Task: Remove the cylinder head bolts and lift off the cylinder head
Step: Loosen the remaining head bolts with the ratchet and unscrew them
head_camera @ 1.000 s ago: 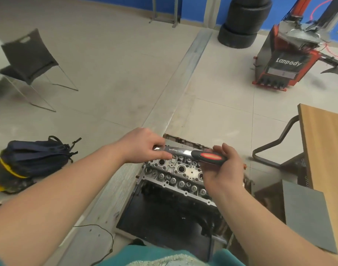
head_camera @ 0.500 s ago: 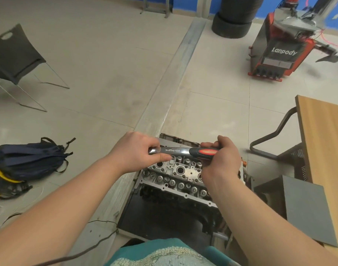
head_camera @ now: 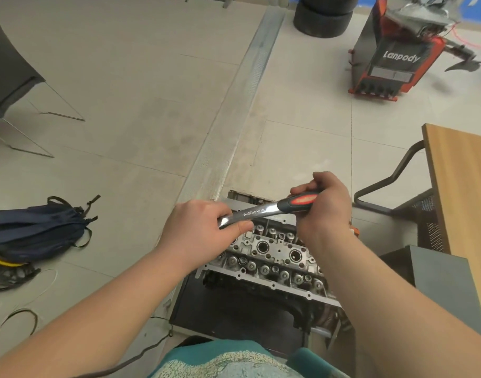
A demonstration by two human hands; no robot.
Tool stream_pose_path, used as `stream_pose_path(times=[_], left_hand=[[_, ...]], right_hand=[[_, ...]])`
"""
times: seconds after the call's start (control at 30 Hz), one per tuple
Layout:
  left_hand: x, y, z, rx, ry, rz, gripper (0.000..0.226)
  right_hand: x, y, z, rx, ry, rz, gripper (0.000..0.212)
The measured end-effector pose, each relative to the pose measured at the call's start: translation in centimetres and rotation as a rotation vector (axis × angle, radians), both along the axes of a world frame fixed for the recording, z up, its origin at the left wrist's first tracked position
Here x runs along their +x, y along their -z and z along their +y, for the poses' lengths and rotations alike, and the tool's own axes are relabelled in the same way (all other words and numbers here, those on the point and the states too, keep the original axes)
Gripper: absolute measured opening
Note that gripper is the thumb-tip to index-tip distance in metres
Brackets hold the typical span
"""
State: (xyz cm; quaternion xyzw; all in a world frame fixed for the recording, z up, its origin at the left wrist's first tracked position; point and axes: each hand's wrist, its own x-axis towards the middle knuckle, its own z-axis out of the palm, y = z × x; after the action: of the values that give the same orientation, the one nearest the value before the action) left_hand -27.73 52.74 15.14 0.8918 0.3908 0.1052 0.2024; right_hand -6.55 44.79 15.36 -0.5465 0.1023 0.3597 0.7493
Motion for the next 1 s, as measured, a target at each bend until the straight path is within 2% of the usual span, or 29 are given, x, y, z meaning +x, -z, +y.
stream_pose_path(times=[0.07, 0.2, 0.3, 0.4, 0.5, 0.6, 0.63, 0.7, 0.73, 0.8, 0.87, 0.93, 1.0], left_hand=[[0.1, 0.1, -0.2, 0.0, -0.031, -0.005, 0.044], [-0.3, -0.2, -0.5, -0.064, -0.065, -0.041, 0.012], [-1.1, 0.3, -1.0, -0.143, -0.105, -0.072, 0.046], [-2.2, 0.8, -2.3, -0.369, -0.147, -0.228, 0.067], [-3.6, 2.2, -3.0, -0.666, -0.28, -0.504, 0.068], [-4.6, 3.6, -2.5, -0.757, -0.375, -0.574, 0.062], [-4.8, 4.2, -2.3, -0.788, -0.378, -0.61, 0.06], [-5.2, 5.2, -1.9, -0.849, -0.338, -0.667, 0.054], [-5.4, 5.5, -1.9, -0.859, -0.311, -0.677, 0.05], [-5.6, 6.0, -1.8, -0.87, -0.287, -0.705, 0.047], [-5.7, 6.3, -2.0, -0.844, -0.27, -0.718, 0.053], [-5.7, 6.6, -2.3, -0.779, -0.268, -0.724, 0.051], [-5.7, 6.9, -2.5, -0.731, -0.276, -0.726, 0.048]], right_hand=[[0.6, -0.1, 1.5, 0.002, -0.032, -0.001, 0.046], [1.7, -0.2, 5.6, 0.012, -0.132, -0.009, 0.023], [1.9, -0.4, 10.1, -0.086, -0.284, -0.12, 0.017], [-0.4, -1.3, 16.4, -0.268, -0.565, -0.37, 0.016], [-7.0, -2.6, 22.4, -0.44, -0.875, -0.753, 0.022], [-15.9, -2.8, 23.8, -0.341, -1.309, -1.139, 0.02], [-18.3, -2.7, 23.0, -0.271, -1.485, -1.239, 0.031], [-21.1, -2.2, 21.4, -0.145, -1.738, -1.329, 0.053], [-21.5, -2.0, 20.9, -0.11, -1.785, -1.335, 0.056], [-21.0, -2.4, 20.6, -0.109, -1.749, -1.325, 0.057], [-19.0, -3.1, 20.4, -0.174, -1.598, -1.3, 0.058], [-15.4, -3.2, 20.2, -0.285, -1.382, -1.267, 0.064], [-10.5, -3.0, 19.2, -0.495, -1.16, -1.275, 0.069]])
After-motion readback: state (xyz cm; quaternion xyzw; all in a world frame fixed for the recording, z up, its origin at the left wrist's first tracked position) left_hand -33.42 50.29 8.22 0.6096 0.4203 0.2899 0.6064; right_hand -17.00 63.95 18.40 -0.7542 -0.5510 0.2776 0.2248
